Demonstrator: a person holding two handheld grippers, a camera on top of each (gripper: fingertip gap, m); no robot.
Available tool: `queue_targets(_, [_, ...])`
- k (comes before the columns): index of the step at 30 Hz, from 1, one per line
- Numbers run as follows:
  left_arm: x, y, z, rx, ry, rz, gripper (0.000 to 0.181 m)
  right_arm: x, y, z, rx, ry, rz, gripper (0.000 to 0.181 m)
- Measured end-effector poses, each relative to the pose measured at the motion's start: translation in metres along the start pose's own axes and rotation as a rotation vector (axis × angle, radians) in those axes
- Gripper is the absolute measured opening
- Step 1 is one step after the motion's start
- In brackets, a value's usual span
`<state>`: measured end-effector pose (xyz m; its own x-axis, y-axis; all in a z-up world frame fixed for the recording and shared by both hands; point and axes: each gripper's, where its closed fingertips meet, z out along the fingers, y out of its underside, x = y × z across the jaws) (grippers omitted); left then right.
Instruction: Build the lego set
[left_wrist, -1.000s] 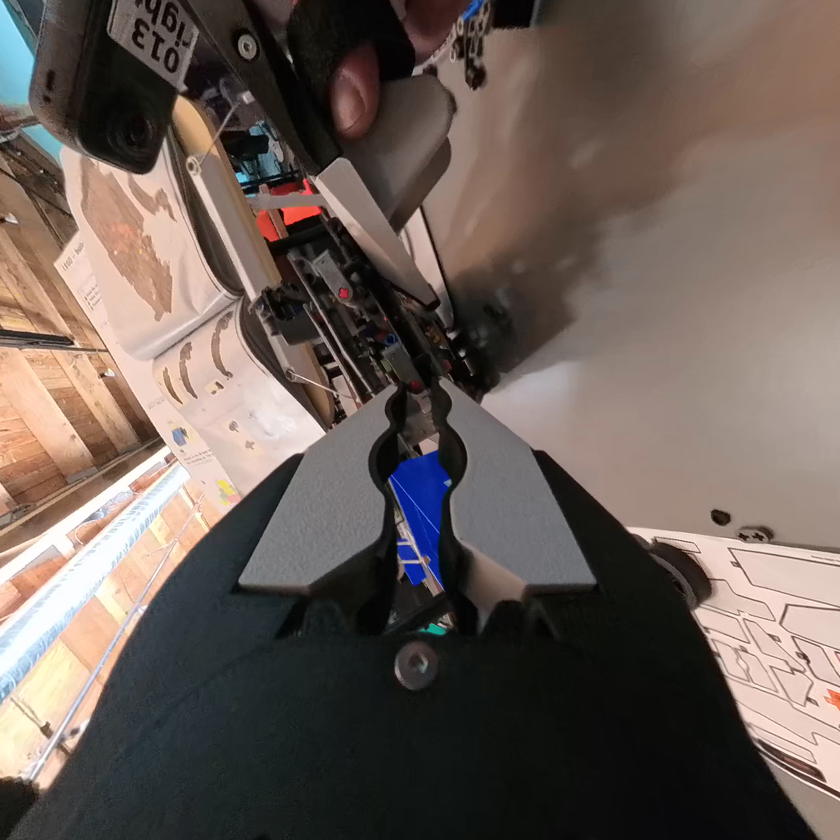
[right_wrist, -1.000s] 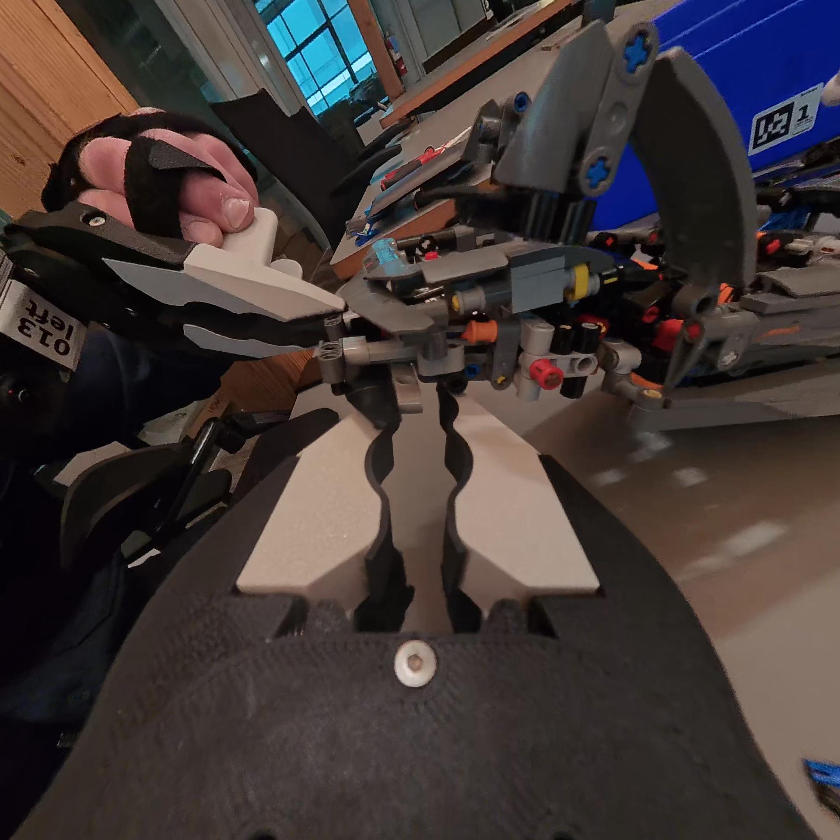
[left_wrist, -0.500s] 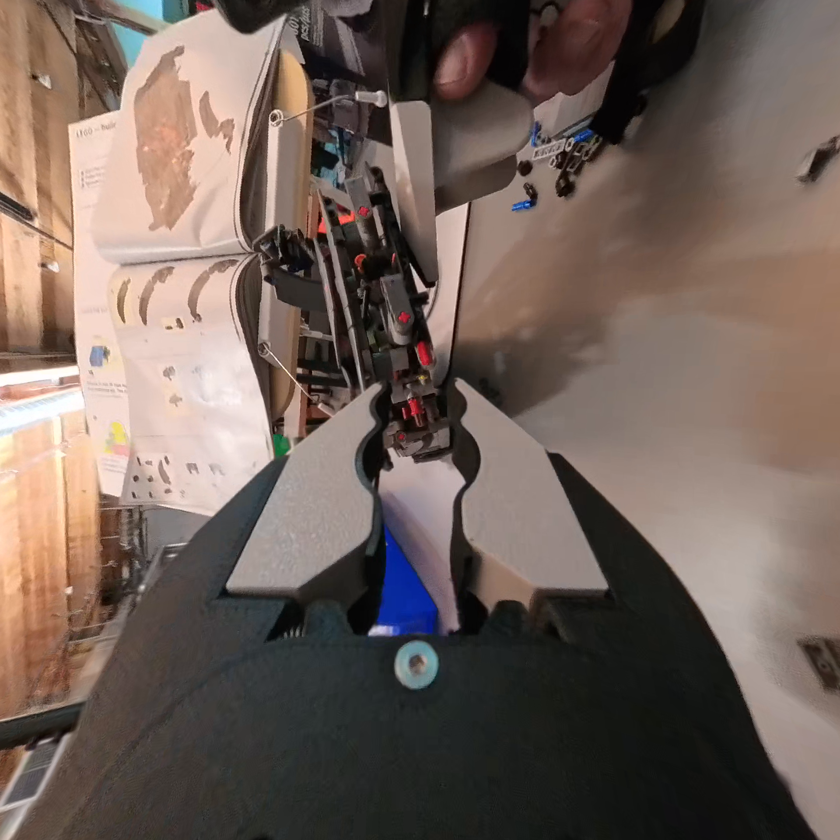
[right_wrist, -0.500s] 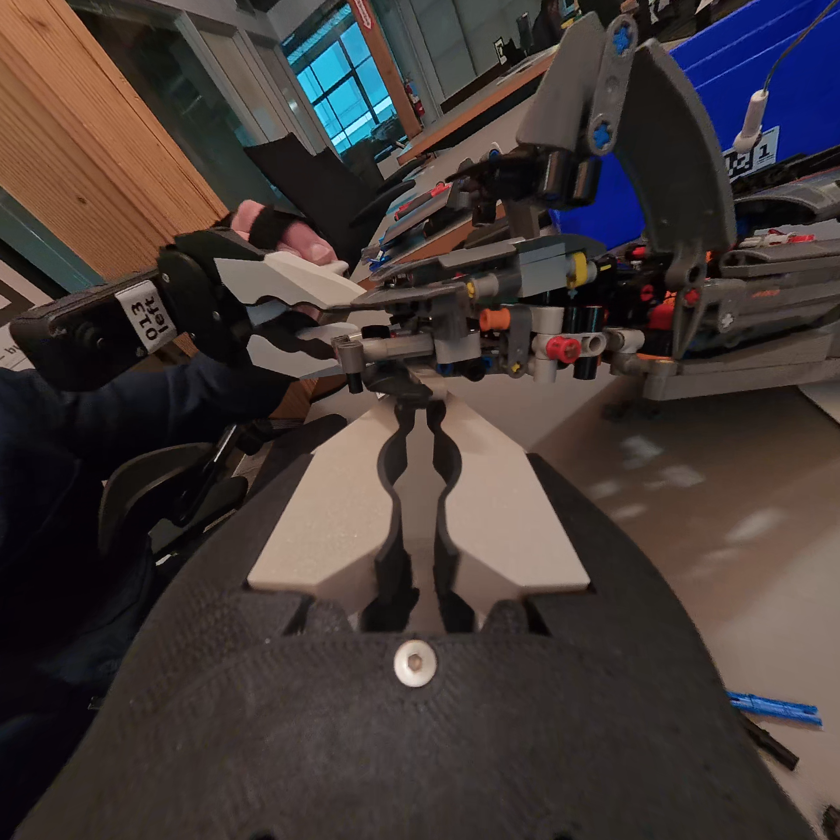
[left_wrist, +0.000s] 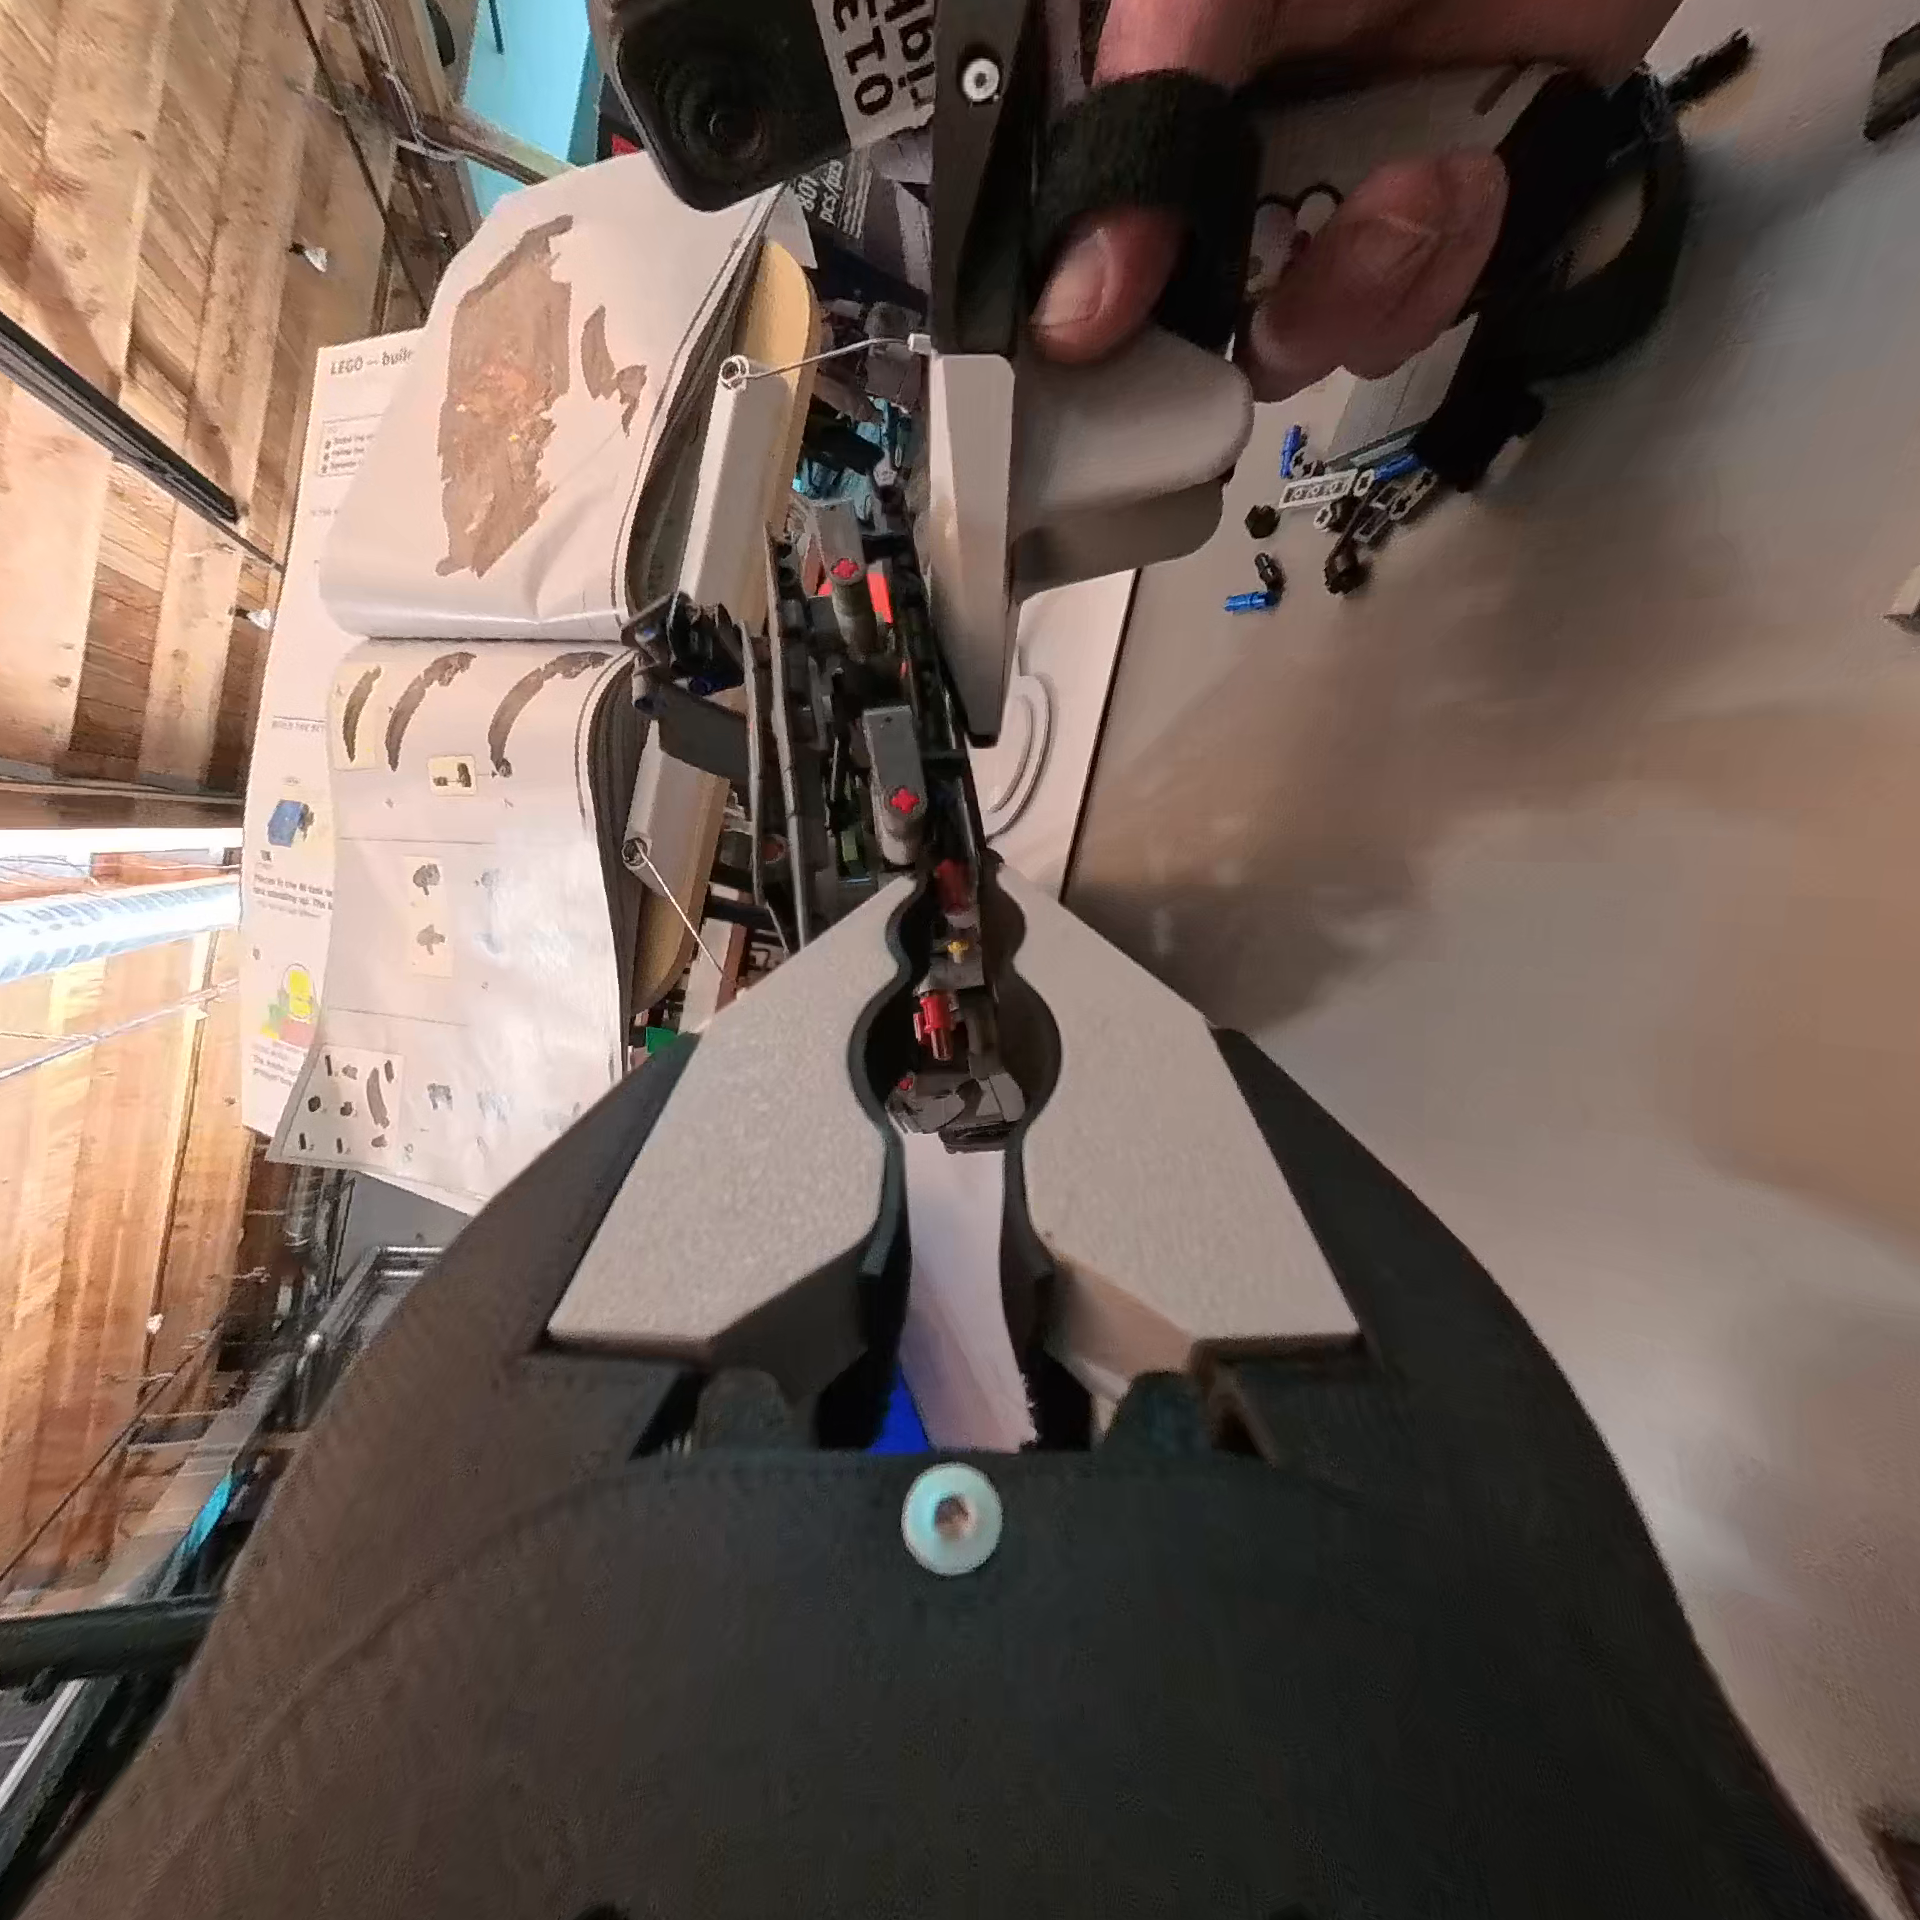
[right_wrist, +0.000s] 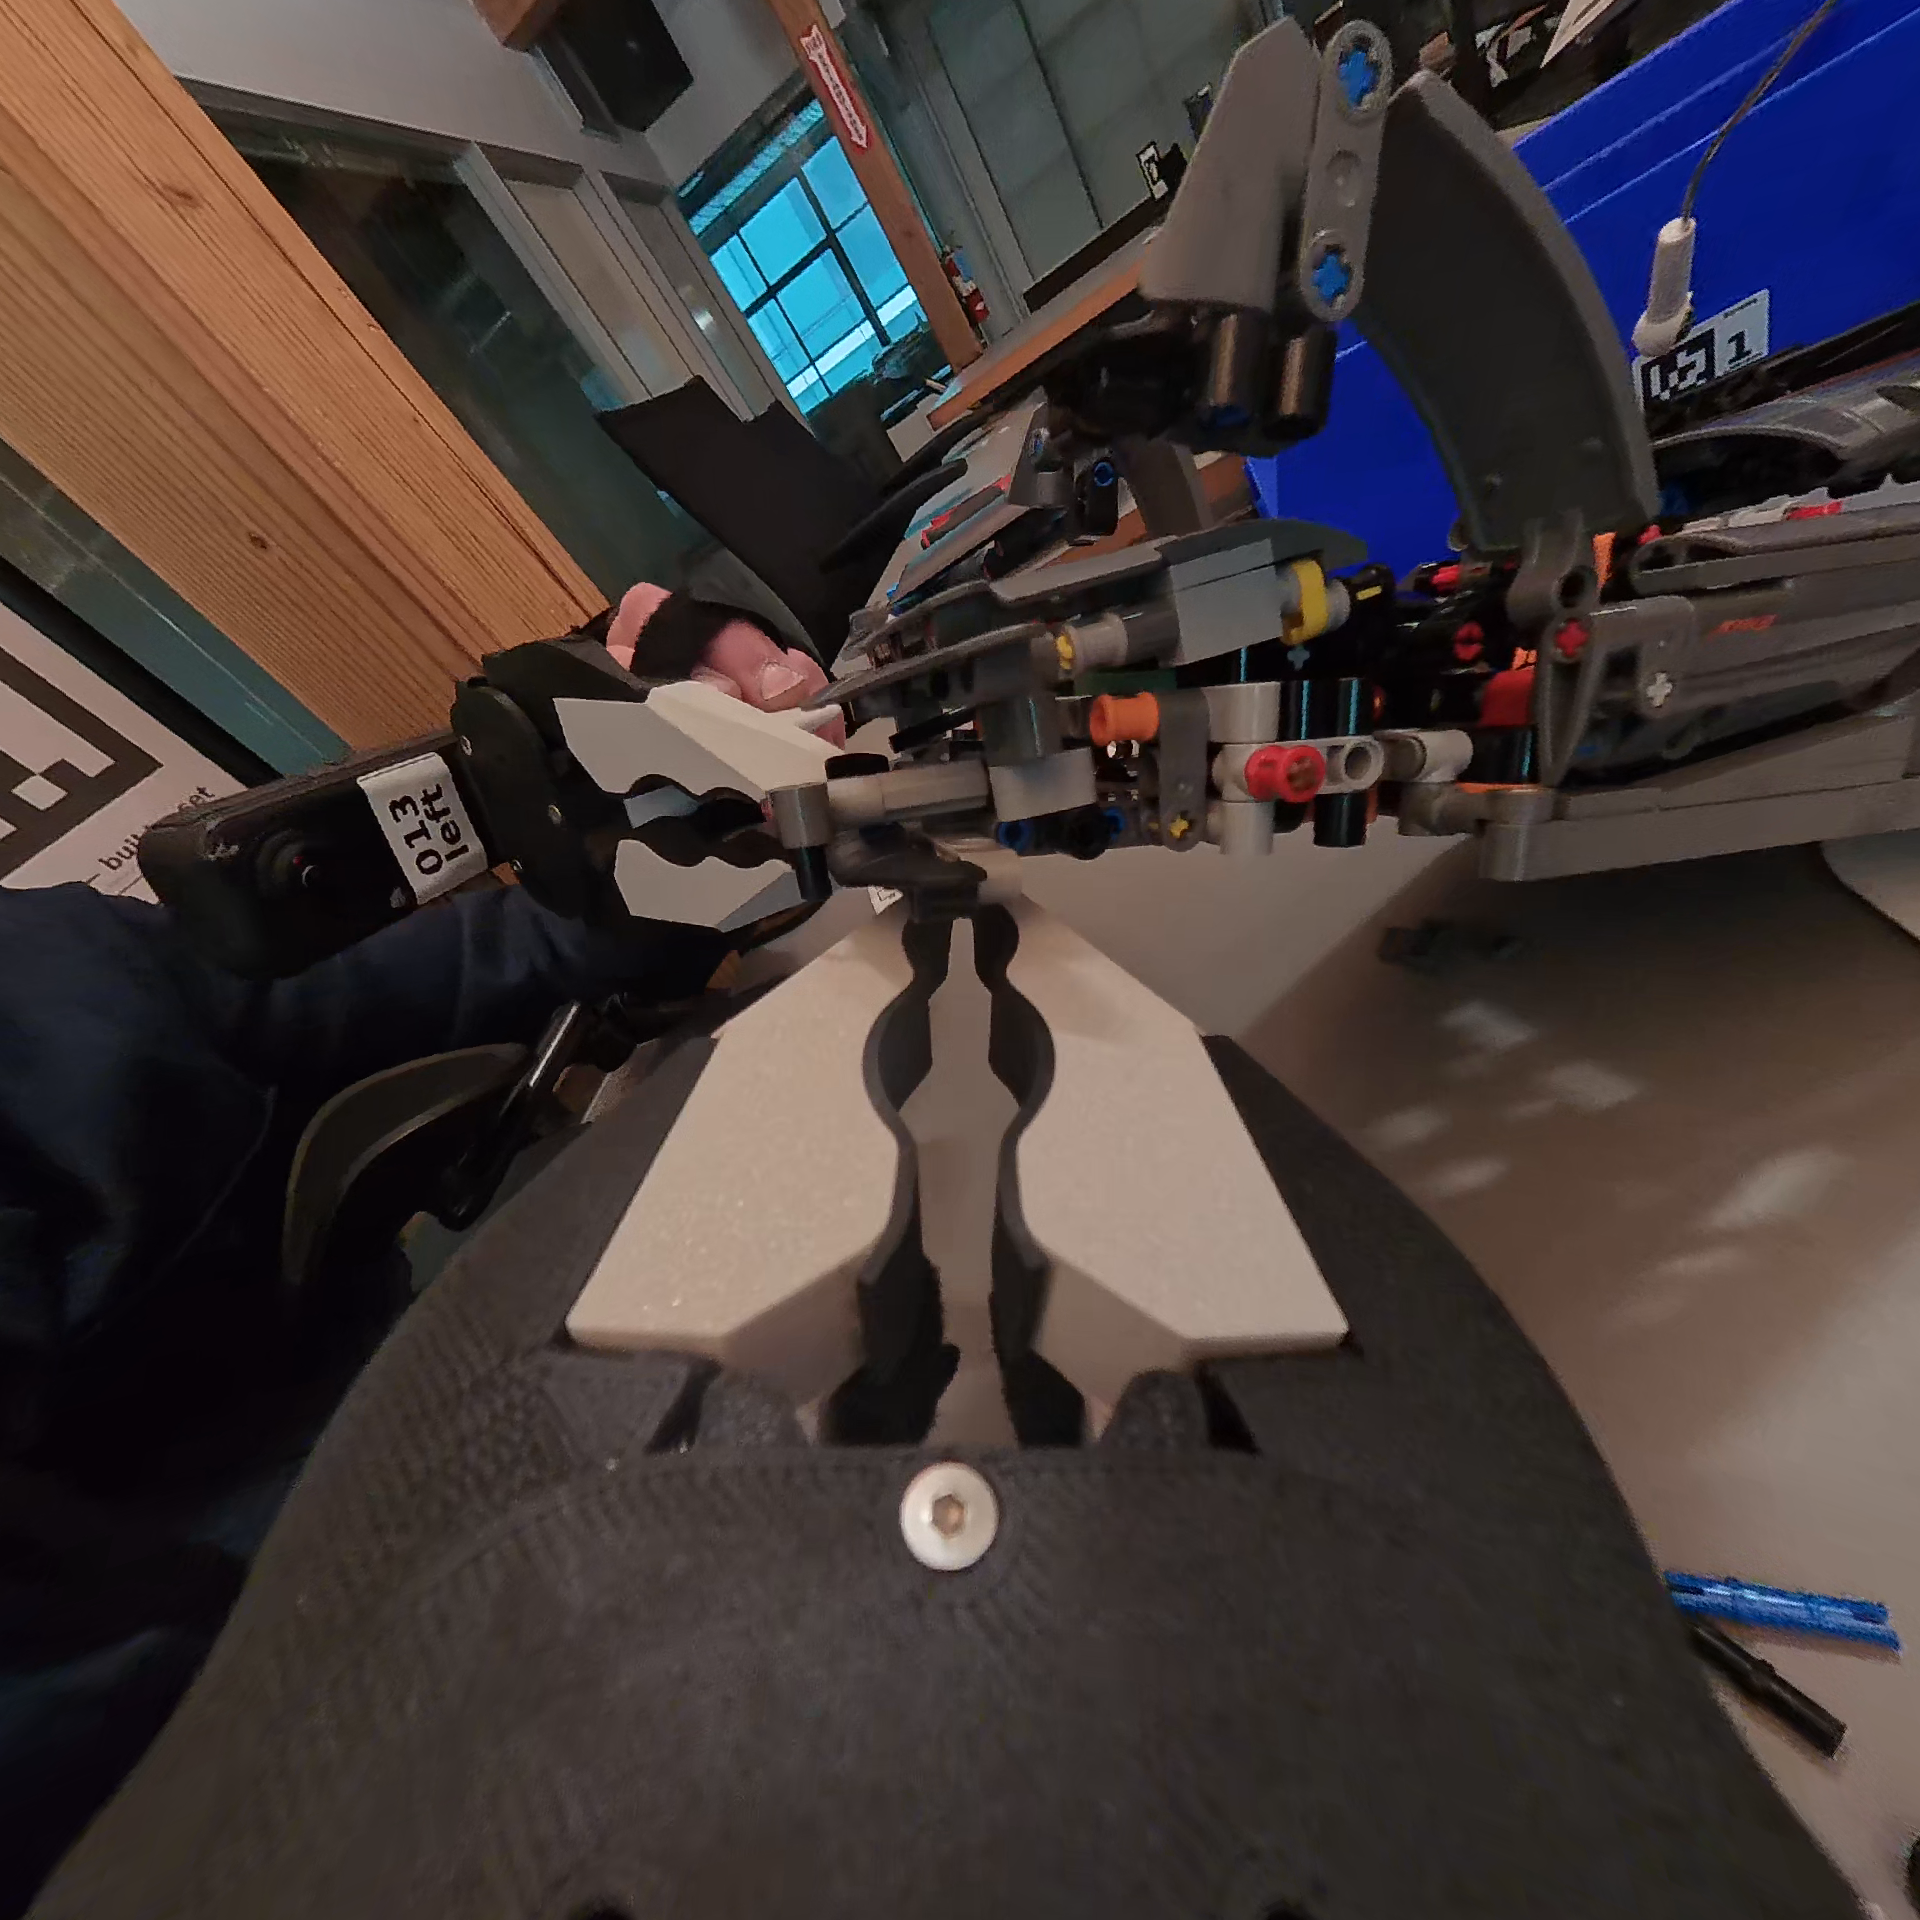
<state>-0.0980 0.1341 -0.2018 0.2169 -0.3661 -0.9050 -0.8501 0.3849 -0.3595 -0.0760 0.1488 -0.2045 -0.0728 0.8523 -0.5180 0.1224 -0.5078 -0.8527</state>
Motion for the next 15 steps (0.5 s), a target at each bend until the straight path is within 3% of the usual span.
queue_targets(15, [-0.013,-0.003,-0.016,0.049,0.024,-0.144,0.004,-0.019,-0.003,0.006,-0.018,-0.03,-0.049,0.006])
